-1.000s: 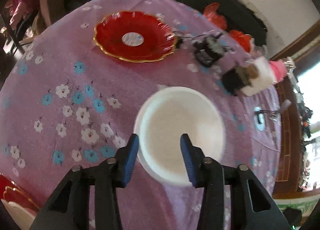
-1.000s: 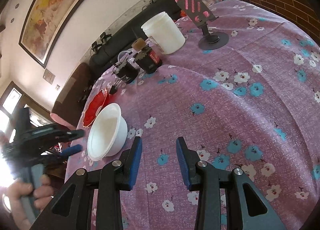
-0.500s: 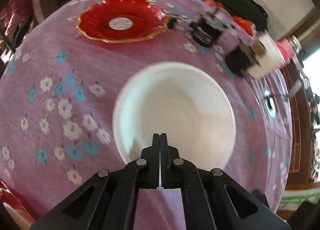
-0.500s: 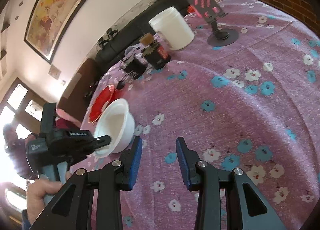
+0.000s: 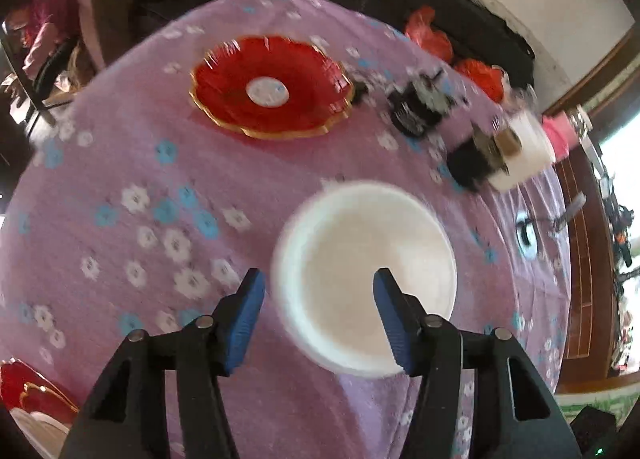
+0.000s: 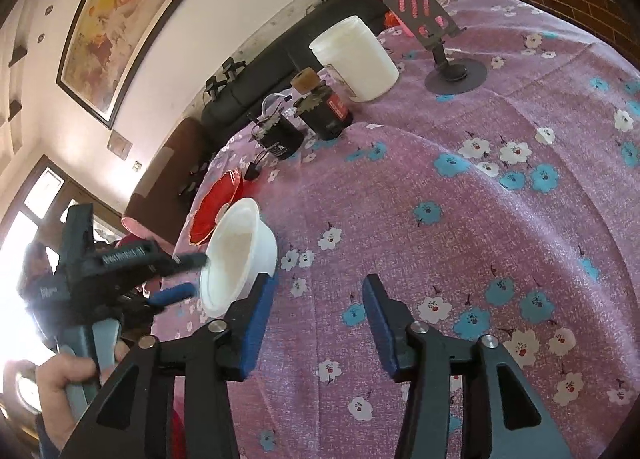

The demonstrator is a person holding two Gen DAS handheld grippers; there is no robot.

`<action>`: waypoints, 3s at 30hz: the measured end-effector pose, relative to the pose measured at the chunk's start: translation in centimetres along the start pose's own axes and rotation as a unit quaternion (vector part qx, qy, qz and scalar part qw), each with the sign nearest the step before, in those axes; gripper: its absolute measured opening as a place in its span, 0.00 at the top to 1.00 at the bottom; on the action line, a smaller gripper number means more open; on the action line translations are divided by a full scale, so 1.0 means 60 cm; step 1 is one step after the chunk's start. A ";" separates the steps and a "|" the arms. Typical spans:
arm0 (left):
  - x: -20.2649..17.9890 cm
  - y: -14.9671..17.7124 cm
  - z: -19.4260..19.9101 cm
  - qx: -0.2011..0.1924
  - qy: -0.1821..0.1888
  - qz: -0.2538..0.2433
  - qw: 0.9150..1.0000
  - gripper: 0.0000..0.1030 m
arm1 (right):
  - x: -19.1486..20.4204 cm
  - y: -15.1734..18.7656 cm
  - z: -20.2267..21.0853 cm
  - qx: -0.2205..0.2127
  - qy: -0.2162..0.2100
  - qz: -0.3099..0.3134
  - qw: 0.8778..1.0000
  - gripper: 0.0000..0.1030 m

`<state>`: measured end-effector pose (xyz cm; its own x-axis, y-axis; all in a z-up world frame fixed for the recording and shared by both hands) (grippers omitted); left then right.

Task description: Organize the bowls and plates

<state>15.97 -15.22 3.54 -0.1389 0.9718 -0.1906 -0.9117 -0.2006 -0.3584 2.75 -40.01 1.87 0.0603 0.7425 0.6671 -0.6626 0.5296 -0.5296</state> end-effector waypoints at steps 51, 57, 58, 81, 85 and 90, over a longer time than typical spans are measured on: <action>-0.077 0.153 0.040 -0.037 0.010 -0.133 0.990 0.90 | -0.003 0.006 -0.010 0.031 -0.012 0.000 0.999 0.91; -0.056 0.170 0.071 -0.081 0.014 -0.131 0.988 0.89 | 0.030 0.014 0.006 0.030 -0.026 0.032 0.999 0.91; -0.050 0.174 0.074 -0.083 0.013 -0.130 0.988 0.89 | 0.034 0.017 0.004 0.033 -0.027 0.035 0.998 0.91; 0.003 0.398 0.106 -0.063 0.052 -0.269 0.960 0.85 | 0.017 0.216 0.158 0.082 -0.025 0.040 0.995 0.90; -0.003 0.425 0.102 -0.102 0.017 -0.302 0.948 0.83 | 0.008 0.241 0.162 0.086 -0.021 0.036 0.995 0.90; -0.008 0.438 0.102 -0.139 -0.005 -0.323 0.936 0.81 | 0.000 0.247 0.154 0.083 -0.015 0.031 0.996 0.88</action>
<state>-10.29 -20.23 -0.20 0.4021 0.9020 0.1568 -0.6710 0.4069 -0.6198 -13.99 -35.93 -1.11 -0.0052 0.7581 0.6522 -0.7793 0.4056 -0.4777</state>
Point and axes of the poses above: each gripper's, at about its wrist camera, not at the fingertips, and z roughly against the way its jaws point, x to its left, y to its underside, the point moved 3 cm from there along -z, roughly the way its jaws point, and after that the axes turned 6 degrees about -y, right-handed, at the moved point
